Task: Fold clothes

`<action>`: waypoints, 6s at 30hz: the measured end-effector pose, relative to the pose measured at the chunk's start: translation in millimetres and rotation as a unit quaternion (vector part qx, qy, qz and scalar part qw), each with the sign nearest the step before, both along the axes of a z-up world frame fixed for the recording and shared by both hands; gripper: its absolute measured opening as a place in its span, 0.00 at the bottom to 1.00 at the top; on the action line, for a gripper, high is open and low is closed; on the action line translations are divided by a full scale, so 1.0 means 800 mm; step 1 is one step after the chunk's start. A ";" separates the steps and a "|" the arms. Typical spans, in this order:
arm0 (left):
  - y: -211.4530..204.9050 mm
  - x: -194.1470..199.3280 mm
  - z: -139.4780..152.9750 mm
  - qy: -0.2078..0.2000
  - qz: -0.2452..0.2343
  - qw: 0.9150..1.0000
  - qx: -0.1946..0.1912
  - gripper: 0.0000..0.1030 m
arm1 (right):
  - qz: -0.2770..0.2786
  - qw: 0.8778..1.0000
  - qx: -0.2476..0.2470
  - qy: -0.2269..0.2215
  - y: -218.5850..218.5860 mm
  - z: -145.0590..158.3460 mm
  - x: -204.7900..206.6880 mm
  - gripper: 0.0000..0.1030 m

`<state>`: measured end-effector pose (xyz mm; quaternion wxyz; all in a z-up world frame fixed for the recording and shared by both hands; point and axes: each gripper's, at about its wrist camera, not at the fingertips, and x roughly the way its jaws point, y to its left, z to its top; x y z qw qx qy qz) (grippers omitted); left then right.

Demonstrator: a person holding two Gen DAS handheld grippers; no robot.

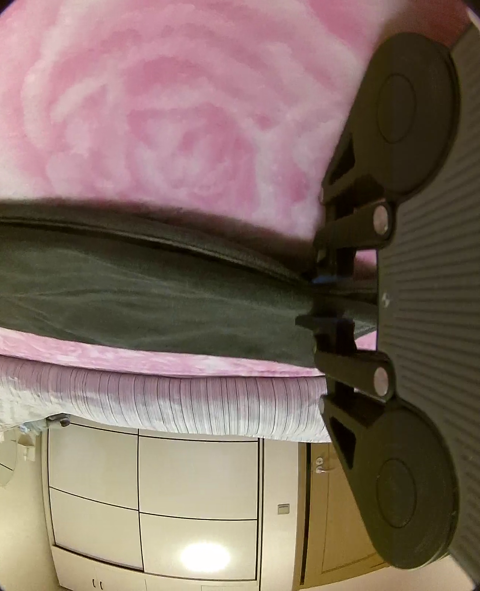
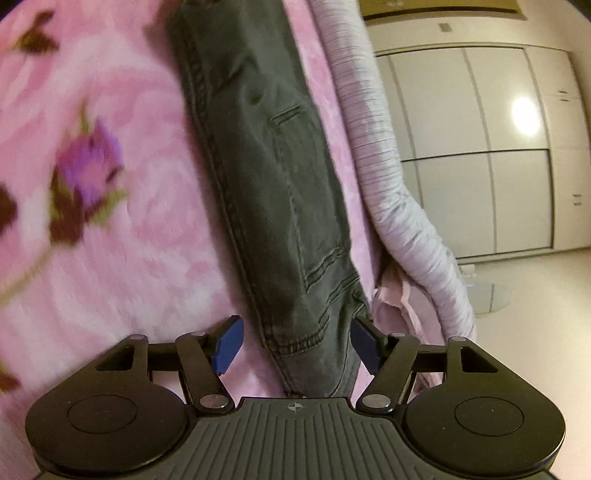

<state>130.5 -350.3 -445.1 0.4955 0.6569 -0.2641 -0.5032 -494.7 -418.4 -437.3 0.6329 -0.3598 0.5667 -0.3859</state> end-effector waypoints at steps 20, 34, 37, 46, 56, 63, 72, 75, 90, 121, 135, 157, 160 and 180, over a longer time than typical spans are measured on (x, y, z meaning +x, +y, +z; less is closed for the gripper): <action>0.105 -0.014 0.117 0.014 0.022 0.999 0.020 0.04 | 0.039 0.998 0.013 0.042 -0.012 0.070 0.008 0.13; 0.456 -0.063 0.052 0.007 0.076 0.994 0.076 0.08 | 0.038 0.998 0.055 0.003 0.186 0.012 -0.060 0.17; 0.482 -0.042 0.059 0.022 0.116 0.991 0.069 0.08 | 0.017 0.998 0.053 -0.008 0.193 0.007 -0.055 0.25; 0.503 0.016 0.097 0.127 0.224 0.966 0.031 0.26 | -0.134 0.980 0.069 -0.127 0.178 0.029 -0.082 0.36; 0.378 0.053 0.170 0.384 0.266 0.884 -0.032 0.36 | -0.264 0.852 0.110 -0.438 0.115 0.137 -0.099 0.40; 0.285 0.071 0.135 0.458 0.312 0.832 0.001 0.25 | -0.276 0.776 0.171 -0.541 0.039 0.160 -0.093 0.40; 0.260 0.082 0.115 0.437 0.339 0.833 -0.007 0.33 | -0.366 0.731 0.201 -0.540 -0.095 0.103 -0.094 0.40; 0.257 0.077 0.113 0.419 0.335 0.844 -0.007 0.32 | -0.370 0.739 0.217 -0.518 -0.109 0.094 -0.093 0.40; 0.355 -0.045 0.154 0.437 0.258 0.861 -0.029 0.30 | -0.233 0.743 0.279 -0.562 0.180 0.101 -0.015 0.43; 0.305 -0.225 0.095 0.407 0.096 0.909 -0.003 0.35 | -0.320 0.288 0.408 -0.805 0.266 0.012 -0.075 0.21; 0.304 -0.218 0.097 0.396 0.087 0.914 0.002 0.36 | -0.300 0.391 0.422 -0.761 0.308 0.045 -0.068 0.00; 0.399 -0.128 0.149 0.442 0.107 0.890 -0.041 0.41 | -0.093 0.815 0.323 -0.472 0.355 0.107 0.128 0.44; 0.401 -0.160 0.135 0.401 0.062 0.914 -0.018 0.47 | -0.035 0.902 0.264 -0.340 0.364 0.092 0.166 0.44; 0.380 -0.236 0.128 0.357 -0.005 0.934 -0.010 0.47 | 0.005 0.918 0.235 -0.320 0.319 0.125 0.137 0.10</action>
